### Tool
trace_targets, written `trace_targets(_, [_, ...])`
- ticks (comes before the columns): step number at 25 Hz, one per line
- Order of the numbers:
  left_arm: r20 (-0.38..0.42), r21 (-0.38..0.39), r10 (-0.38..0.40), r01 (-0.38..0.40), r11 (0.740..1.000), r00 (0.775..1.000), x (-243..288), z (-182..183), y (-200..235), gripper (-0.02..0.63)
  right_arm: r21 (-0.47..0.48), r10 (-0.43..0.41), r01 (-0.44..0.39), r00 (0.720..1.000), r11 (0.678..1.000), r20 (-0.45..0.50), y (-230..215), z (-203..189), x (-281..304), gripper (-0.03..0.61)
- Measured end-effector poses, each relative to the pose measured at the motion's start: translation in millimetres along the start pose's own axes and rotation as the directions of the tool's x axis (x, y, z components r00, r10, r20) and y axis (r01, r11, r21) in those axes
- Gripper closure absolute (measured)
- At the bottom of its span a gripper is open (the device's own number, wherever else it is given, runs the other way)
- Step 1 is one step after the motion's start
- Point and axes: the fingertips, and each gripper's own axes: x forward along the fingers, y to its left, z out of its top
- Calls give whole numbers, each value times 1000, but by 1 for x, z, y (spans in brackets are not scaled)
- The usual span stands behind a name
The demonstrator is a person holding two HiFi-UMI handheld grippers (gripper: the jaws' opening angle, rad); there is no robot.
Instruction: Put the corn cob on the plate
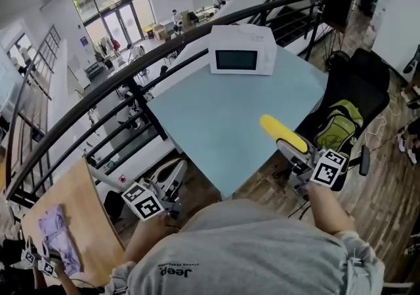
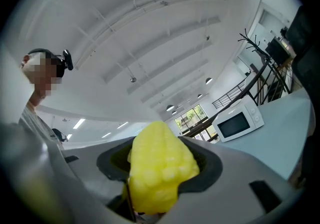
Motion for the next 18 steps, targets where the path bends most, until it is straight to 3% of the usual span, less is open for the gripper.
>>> trace_targets(8, [-60,-10,-80,80,997,995,-11,48,82,595,9,-135,135,990,991,42,2,-4,62,339])
trace_targets(18, [-93,-59,-186,181,982,978,38,60,132,595,-8,-269,270,961,963,67,-17,8,68,339])
